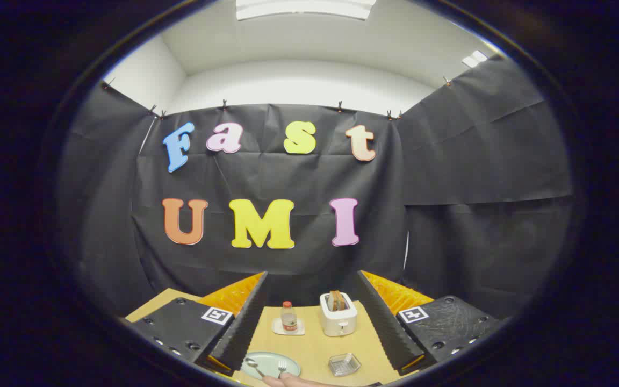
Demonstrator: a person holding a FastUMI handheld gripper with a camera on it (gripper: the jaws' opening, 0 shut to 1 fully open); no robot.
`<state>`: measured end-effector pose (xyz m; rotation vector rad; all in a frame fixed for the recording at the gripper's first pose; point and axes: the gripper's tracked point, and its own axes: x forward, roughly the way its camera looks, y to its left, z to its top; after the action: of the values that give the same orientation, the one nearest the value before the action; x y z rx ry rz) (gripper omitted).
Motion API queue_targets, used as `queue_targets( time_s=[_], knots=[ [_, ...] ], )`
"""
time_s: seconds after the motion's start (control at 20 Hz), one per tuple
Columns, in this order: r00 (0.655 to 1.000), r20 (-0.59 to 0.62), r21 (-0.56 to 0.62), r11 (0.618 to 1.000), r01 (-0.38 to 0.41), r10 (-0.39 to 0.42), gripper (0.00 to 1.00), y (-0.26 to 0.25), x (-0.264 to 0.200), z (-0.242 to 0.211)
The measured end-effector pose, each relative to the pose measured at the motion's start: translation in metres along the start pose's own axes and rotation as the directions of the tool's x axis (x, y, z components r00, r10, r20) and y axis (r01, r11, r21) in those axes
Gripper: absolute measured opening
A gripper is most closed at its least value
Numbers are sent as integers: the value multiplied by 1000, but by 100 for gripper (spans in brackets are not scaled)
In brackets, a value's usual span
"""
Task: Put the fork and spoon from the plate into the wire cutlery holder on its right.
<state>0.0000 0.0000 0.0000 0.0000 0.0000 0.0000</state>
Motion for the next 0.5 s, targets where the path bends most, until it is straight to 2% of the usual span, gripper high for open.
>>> queue_targets(
  time_s=[0.5],
  knots=[
    [995,-101,-19,1000,2,-4,96,-7,-2,-23]
  ],
)
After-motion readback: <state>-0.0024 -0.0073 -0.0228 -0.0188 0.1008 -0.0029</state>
